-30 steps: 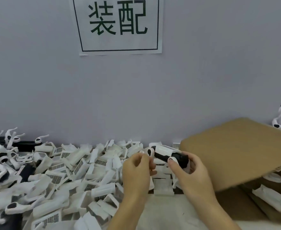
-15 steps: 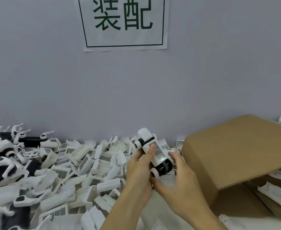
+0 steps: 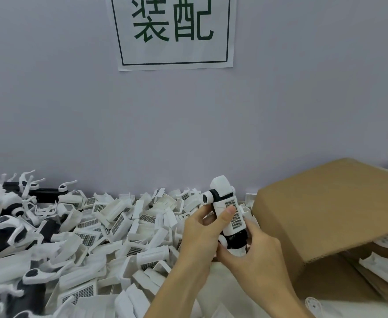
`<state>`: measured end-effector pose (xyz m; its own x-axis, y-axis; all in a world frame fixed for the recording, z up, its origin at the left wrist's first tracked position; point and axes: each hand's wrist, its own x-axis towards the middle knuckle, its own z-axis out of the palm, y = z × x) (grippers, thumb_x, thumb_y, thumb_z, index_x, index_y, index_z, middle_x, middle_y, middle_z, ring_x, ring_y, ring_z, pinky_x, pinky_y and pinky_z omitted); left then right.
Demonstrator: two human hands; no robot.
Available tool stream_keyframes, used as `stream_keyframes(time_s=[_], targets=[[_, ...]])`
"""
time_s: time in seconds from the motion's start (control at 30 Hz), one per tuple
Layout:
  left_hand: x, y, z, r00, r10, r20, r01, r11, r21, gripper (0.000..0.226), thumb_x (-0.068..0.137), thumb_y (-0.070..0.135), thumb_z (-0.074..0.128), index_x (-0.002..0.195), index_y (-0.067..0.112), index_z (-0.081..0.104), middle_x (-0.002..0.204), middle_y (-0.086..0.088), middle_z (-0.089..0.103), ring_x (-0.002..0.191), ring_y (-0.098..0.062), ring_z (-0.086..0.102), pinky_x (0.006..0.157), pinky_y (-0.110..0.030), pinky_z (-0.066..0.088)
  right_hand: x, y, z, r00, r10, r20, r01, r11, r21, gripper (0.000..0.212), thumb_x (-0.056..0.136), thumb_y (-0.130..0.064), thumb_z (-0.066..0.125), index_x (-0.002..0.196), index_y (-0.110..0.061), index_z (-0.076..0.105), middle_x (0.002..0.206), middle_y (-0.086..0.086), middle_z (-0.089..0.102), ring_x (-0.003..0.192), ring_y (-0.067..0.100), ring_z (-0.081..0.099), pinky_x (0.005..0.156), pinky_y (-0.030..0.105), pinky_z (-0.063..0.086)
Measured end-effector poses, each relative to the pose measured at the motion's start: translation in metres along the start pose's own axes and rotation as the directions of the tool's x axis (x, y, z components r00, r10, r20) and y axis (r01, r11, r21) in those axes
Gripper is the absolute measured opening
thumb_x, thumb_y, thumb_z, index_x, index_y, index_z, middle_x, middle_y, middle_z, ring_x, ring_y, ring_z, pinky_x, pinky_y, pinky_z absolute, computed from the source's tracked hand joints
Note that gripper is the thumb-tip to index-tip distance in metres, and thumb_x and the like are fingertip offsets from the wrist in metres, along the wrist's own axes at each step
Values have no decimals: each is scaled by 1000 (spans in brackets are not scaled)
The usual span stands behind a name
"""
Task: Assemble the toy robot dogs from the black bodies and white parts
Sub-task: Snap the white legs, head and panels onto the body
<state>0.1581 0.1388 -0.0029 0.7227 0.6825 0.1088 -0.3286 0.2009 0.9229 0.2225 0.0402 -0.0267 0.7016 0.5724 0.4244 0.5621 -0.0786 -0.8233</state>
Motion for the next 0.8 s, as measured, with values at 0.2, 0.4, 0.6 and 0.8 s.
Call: stream_keyframes(time_s=[0.2, 0.4, 0.6, 0.8], targets=[[-1, -2, 3, 999, 34, 5, -34, 999, 36, 14, 90, 25, 76, 103, 29, 79, 104, 1, 79, 97, -16, 76, 71, -26, 61, 2, 4, -3, 1000, -19, 8, 19, 1000, -19, 31, 74, -39, 84, 101, -41, 68, 89, -25, 74, 87, -3, 69, 75, 25, 58], [1, -5, -4, 989, 144, 36, -148, 974, 171, 25, 92, 18, 74, 97, 42, 77, 103, 8, 79, 96, -10, 75, 74, -27, 61, 8, 9, -10, 970, 43, 240, -66, 994, 89, 50, 85, -33, 78, 128, -42, 53, 122, -28, 66, 118, -8, 58, 103, 27, 49], [2, -16, -5, 920, 357, 159, -388, 780, 490, 25, 85, 20, 66, 104, 34, 74, 89, 14, 74, 82, -5, 67, 75, -24, 54, 14, 6, -20, 996, 6, 93, -37, 942, 332, 53, 86, -28, 76, 132, -40, 52, 126, -23, 65, 121, -5, 58, 95, 25, 50], [1, -23, 0, 866, 362, 346, -500, 598, 626, 24, 88, 11, 71, 108, 24, 72, 96, 11, 73, 92, -11, 68, 82, -38, 55, 21, 4, -24, 994, 90, -63, -60, 923, 381, 74, 61, -45, 81, 128, -21, 63, 103, -6, 75, 89, 3, 73, 70, 18, 58]])
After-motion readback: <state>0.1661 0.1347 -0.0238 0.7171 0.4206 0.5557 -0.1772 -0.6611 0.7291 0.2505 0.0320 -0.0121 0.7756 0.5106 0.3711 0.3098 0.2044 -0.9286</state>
